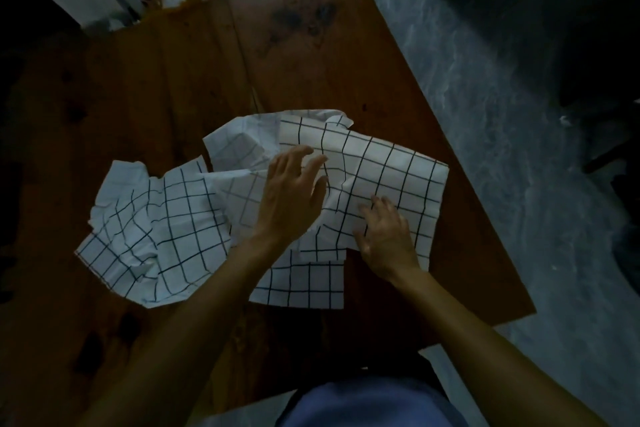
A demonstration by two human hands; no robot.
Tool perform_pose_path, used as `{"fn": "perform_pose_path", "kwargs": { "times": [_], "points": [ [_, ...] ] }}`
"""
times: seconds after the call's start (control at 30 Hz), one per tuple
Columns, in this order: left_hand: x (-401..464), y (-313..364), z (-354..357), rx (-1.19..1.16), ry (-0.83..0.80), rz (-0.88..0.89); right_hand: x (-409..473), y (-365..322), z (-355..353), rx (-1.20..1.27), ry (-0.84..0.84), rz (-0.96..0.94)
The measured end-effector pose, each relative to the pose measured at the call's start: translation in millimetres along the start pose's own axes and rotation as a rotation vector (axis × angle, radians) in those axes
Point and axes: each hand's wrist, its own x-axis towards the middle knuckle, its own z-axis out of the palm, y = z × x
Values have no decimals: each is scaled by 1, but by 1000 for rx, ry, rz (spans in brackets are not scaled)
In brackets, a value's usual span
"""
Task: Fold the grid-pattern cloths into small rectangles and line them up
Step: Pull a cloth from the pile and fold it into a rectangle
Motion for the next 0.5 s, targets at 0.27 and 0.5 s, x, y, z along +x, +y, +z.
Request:
{"fn": "perform_pose_path", "kwargs": {
  "times": [0.27,0.5],
  "points": [
    [-56,-15,13,164,-76,67,-42,-5,18,-74,-86,18],
    [-70,-11,37,475,-270,314,-45,0,27,-109,-95,34]
  ]
}}
